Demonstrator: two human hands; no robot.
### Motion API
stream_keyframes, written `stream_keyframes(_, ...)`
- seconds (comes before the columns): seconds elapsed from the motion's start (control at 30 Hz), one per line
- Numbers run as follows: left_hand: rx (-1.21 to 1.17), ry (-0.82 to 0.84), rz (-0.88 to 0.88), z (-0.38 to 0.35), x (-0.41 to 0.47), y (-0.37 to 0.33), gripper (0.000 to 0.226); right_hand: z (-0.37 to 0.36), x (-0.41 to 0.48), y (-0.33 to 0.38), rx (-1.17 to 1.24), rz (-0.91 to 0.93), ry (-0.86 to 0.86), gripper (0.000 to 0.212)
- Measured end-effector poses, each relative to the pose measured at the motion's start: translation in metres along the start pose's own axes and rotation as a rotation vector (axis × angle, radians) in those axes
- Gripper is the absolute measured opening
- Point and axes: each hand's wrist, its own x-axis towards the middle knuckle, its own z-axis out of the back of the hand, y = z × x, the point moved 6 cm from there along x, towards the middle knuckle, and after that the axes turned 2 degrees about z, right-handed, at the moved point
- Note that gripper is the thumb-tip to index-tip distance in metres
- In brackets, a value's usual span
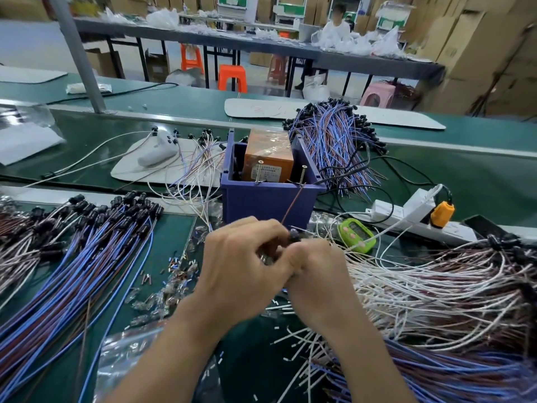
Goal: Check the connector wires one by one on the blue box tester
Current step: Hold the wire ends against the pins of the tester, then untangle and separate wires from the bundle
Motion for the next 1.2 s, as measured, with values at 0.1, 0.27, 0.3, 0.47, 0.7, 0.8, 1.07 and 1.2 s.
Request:
stream_keyframes(0.1,0.028,-0.015,0.095,0.001,0.0,0.007,0.037,-0.008,-0.003,0.01,-0.033,0.037,0.04,0.02)
stream_keyframes(0.27,-0.474,0.049,0.472,-0.008,0.004,0.038,0.035,-0.012,-0.005,0.025,0.43,-0.034,0.023,0.036)
stream_keyframes(0.3,-0.578,0.057,0.546,-0.011,0.003,0.042,0.035,-0.015,-0.006,0.029,0.526,-0.054,0.038,0.04)
stream_keyframes(0.47,-0.96,0.137,0.832,-0.021,-0.007,0.049,0.031,-0.035,-0.011,0.036,1.084,-0.28,0.205,0.038)
stream_keyframes(0.7,-1.089,0.234,0.795,-0.019,-0.005,0.04,0.019,-0.041,-0.016,0.044,1.449,-0.348,0.355,0.038)
stream_keyframes(0.8,-0.966,0.228,0.663,-0.019,0.0,0.042,0.033,-0.043,-0.013,0.038,1.343,-0.345,0.294,0.036)
stream_keyframes(1.07,-0.659,0.128,0.425,-0.014,0.004,0.045,0.051,-0.022,-0.006,0.02,1.019,-0.255,0.056,0.025)
stream_keyframes(1.2,-0.623,0.144,0.411,-0.016,0.005,0.045,0.063,-0.018,-0.004,0.014,0.905,-0.206,0.131,0.028)
